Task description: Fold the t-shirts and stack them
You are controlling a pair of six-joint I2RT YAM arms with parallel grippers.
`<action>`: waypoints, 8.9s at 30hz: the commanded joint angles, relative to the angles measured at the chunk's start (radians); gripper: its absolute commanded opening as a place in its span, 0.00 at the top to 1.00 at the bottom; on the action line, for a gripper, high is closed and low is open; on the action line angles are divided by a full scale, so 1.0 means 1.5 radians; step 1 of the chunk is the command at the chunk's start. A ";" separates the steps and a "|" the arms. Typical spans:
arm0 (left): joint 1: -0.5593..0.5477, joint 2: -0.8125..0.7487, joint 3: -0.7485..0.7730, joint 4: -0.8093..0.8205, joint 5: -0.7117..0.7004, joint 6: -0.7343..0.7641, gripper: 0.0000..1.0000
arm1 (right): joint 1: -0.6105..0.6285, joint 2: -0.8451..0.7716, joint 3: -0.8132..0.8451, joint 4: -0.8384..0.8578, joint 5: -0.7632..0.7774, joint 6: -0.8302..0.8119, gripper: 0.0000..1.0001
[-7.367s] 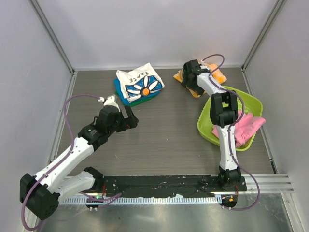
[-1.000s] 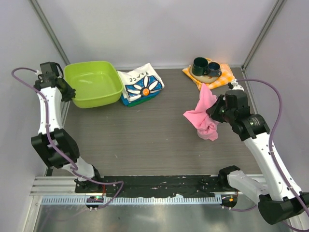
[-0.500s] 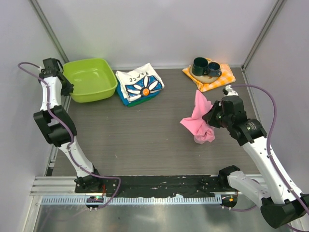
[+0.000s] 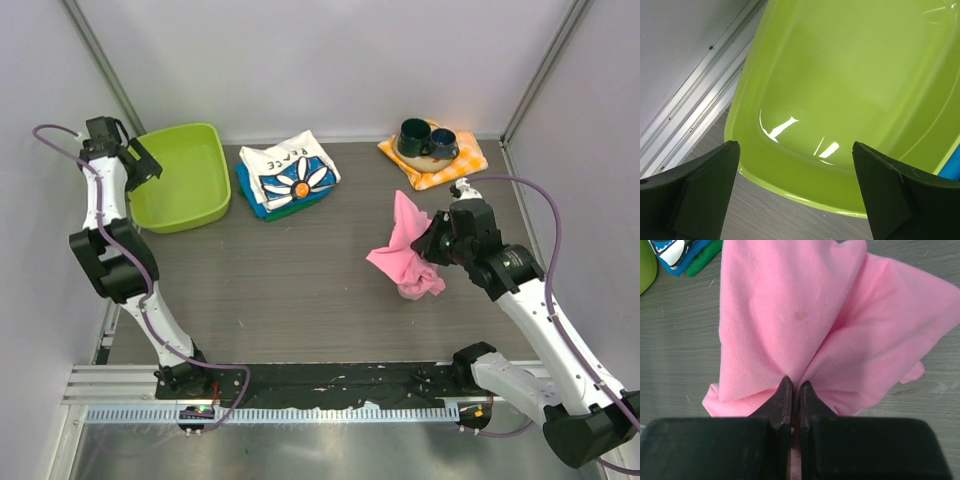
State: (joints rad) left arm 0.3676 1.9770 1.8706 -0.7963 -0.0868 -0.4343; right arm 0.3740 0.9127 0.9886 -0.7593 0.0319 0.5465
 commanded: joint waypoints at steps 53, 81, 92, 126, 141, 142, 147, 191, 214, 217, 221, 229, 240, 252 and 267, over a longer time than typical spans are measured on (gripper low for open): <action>-0.700 -0.642 -0.710 0.177 -0.151 -0.209 0.00 | 0.447 0.473 0.199 0.115 0.112 -0.007 0.13; -0.677 -0.698 -0.874 0.213 -0.119 -0.297 0.02 | 0.456 0.678 0.271 0.117 0.243 -0.040 0.99; -0.711 -0.587 -0.849 0.250 -0.128 -0.299 0.06 | 0.448 0.649 0.234 0.129 0.254 -0.038 0.99; -0.715 -0.638 -0.744 0.142 -0.271 -0.273 1.00 | 0.435 0.423 0.167 0.121 0.363 -0.039 0.99; -0.677 -0.840 -0.463 -0.085 -0.448 -0.165 1.00 | 0.305 0.072 0.220 -0.120 0.651 -0.001 0.99; -0.677 -0.845 -0.464 -0.090 -0.453 -0.165 1.00 | 0.287 0.058 0.193 -0.129 0.660 0.009 0.99; -0.677 -0.905 -0.547 -0.108 -0.455 -0.188 1.00 | 0.232 0.038 0.091 -0.164 0.638 0.058 0.85; -0.681 -0.799 -0.719 0.057 -0.149 -0.221 0.02 | 0.307 0.283 -0.231 0.185 0.168 0.063 0.81; -0.682 -0.794 -0.701 0.051 -0.127 -0.205 0.01 | 0.184 0.095 0.199 -0.146 0.590 -0.038 0.99; -0.681 -0.779 -0.705 0.071 -0.104 -0.205 0.01 | 0.179 0.090 0.172 -0.147 0.581 -0.035 0.99; -0.682 -0.745 -0.724 0.128 -0.001 -0.219 0.03 | 0.178 0.094 0.154 -0.141 0.568 -0.032 0.99; -0.702 -0.605 -0.687 0.234 0.039 -0.211 0.18 | 0.178 0.094 0.133 -0.118 0.541 -0.034 0.99; -0.665 -0.332 -0.556 0.273 -0.044 -0.147 0.17 | 0.174 0.078 0.101 -0.102 0.538 -0.044 0.99; -0.657 -0.198 -0.475 0.300 0.056 -0.167 0.22 | 0.172 0.061 0.090 -0.095 0.524 -0.047 0.99; -0.694 -0.209 -0.396 0.214 0.003 -0.106 0.23 | 0.171 0.058 0.078 -0.083 0.510 -0.047 0.99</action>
State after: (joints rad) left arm -0.6758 1.6386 1.2778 -0.4435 -0.0525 -0.6224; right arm 0.6327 1.0206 1.1046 -0.9253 0.7906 0.4786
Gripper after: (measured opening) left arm 0.773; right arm 0.043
